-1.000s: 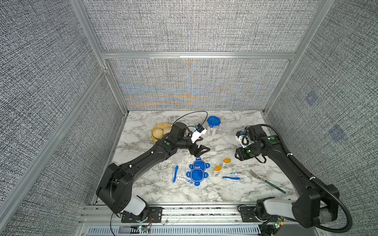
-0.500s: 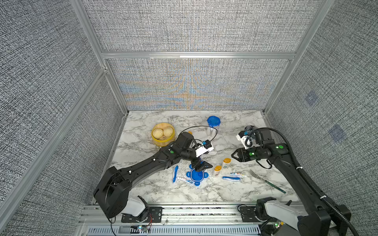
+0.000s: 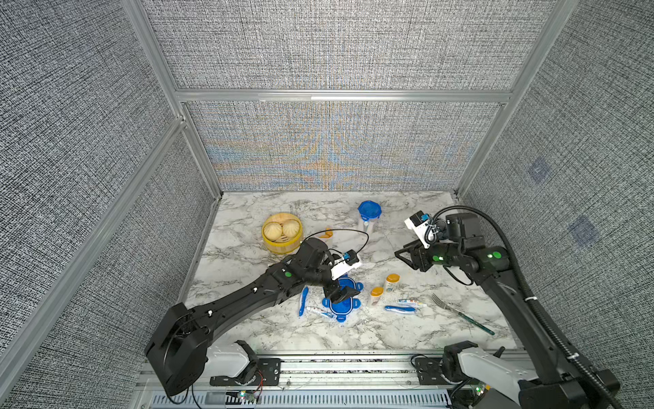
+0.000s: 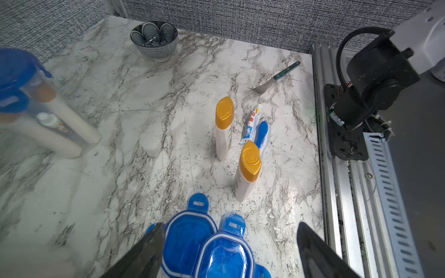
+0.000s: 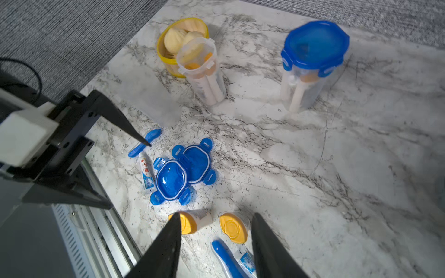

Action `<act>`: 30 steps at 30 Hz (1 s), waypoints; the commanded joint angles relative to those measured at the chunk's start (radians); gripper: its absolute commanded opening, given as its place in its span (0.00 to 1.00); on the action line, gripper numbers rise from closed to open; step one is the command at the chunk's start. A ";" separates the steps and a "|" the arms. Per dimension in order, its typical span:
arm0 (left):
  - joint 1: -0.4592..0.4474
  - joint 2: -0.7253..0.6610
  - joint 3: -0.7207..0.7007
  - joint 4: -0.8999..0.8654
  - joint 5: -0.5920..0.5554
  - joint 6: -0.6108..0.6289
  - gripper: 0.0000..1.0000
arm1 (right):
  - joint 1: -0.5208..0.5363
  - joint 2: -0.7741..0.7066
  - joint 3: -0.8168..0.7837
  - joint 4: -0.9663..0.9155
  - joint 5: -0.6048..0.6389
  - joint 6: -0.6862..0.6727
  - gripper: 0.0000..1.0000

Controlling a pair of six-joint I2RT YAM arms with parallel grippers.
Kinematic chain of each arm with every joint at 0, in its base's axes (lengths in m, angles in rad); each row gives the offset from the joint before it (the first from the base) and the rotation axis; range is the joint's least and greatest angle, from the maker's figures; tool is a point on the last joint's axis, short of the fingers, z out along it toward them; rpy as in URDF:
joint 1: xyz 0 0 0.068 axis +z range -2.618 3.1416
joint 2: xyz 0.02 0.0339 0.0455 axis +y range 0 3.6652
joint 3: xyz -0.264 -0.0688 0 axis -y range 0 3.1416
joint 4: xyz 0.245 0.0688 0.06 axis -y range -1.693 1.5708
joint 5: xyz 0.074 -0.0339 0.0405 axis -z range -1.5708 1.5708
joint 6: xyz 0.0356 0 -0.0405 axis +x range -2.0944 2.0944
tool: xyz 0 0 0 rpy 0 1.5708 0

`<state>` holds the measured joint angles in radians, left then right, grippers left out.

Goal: Pack away toiletry kits
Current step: Pick up the toiletry item from the center of the board.

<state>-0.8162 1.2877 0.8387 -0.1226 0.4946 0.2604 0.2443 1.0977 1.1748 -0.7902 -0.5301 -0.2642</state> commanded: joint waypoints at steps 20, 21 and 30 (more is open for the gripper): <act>0.000 -0.143 -0.156 0.103 -0.070 -0.038 0.85 | 0.214 -0.198 -0.378 -0.270 0.297 -0.644 0.58; 0.000 -0.141 -0.155 0.104 -0.069 -0.038 0.85 | 0.218 -0.192 -0.392 -0.249 0.304 -0.633 0.57; 0.000 -0.086 -0.115 0.045 -0.144 -0.033 0.85 | 0.248 -0.078 -0.457 -0.102 0.383 -0.617 0.51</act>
<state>-0.8158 1.1912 0.7105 -0.0650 0.3698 0.2169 0.4850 0.9932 0.7250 -0.9565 -0.1844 -0.8879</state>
